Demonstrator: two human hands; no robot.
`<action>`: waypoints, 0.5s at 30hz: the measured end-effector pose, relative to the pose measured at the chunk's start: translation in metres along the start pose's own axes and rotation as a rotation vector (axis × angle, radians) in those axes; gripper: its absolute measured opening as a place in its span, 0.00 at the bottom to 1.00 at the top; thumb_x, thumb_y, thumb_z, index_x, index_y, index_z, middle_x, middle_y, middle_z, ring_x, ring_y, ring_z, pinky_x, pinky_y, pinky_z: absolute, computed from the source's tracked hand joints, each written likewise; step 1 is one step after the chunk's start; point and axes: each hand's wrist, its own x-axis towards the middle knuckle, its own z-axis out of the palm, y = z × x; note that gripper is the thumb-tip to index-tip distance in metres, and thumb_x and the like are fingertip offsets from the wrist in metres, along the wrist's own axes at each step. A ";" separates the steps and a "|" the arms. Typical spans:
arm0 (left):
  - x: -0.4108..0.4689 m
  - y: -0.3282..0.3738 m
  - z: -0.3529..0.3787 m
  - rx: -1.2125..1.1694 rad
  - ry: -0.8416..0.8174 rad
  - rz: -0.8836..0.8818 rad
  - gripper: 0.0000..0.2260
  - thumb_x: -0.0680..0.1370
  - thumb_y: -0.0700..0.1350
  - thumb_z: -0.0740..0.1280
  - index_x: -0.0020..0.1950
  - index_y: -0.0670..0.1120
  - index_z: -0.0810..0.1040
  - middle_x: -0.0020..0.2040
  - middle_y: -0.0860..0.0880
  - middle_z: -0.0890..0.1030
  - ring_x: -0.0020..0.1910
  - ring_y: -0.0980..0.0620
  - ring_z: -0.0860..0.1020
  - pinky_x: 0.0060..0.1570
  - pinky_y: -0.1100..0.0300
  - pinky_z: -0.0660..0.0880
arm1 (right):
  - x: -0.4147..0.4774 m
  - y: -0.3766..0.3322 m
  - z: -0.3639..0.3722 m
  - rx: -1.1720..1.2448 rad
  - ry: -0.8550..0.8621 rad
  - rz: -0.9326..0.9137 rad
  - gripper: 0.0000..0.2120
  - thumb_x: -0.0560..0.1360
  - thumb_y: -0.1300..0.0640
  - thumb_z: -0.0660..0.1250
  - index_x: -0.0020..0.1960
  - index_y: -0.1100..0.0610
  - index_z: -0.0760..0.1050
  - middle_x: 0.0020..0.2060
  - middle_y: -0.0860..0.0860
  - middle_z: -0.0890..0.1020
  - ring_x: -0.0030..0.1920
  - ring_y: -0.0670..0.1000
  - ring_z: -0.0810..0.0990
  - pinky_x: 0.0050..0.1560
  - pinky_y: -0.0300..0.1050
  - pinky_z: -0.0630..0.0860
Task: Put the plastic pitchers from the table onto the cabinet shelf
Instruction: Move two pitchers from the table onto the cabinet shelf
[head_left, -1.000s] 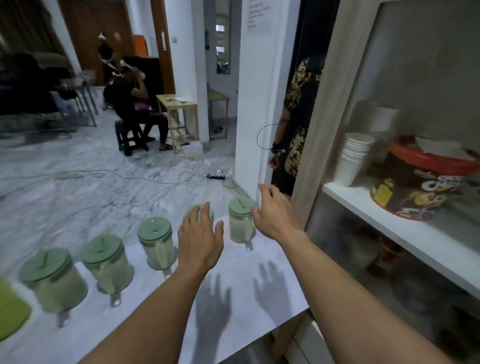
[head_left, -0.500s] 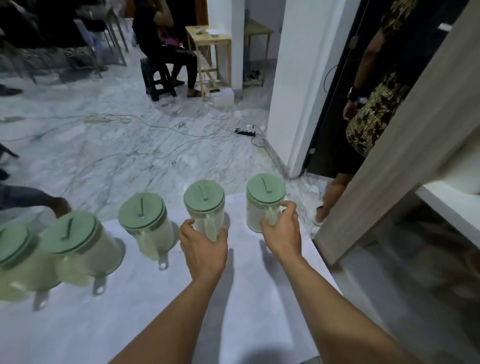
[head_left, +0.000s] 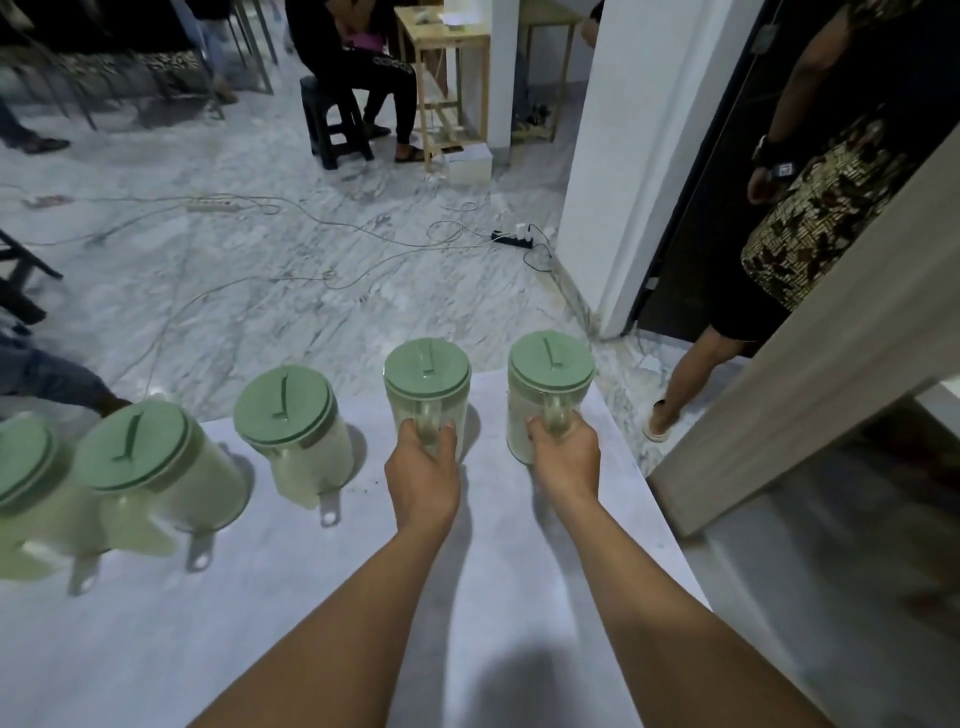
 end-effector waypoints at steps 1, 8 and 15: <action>0.001 0.001 -0.001 0.006 0.004 0.019 0.11 0.81 0.53 0.63 0.50 0.46 0.73 0.44 0.48 0.78 0.43 0.45 0.76 0.43 0.54 0.72 | -0.001 -0.002 0.000 0.010 0.000 -0.009 0.04 0.77 0.57 0.69 0.49 0.57 0.78 0.42 0.53 0.82 0.45 0.56 0.80 0.43 0.43 0.71; 0.000 0.026 -0.020 0.005 0.003 0.129 0.12 0.81 0.54 0.62 0.50 0.45 0.73 0.44 0.46 0.79 0.43 0.44 0.77 0.42 0.52 0.74 | -0.018 -0.032 -0.019 0.044 0.029 -0.094 0.04 0.75 0.59 0.68 0.41 0.57 0.76 0.34 0.50 0.79 0.35 0.50 0.77 0.34 0.42 0.71; -0.014 0.084 -0.054 -0.127 -0.017 0.218 0.13 0.79 0.56 0.62 0.46 0.46 0.75 0.41 0.48 0.81 0.41 0.47 0.81 0.42 0.52 0.76 | -0.052 -0.086 -0.052 0.078 0.134 -0.181 0.07 0.74 0.59 0.68 0.38 0.57 0.75 0.32 0.53 0.79 0.33 0.52 0.76 0.34 0.43 0.69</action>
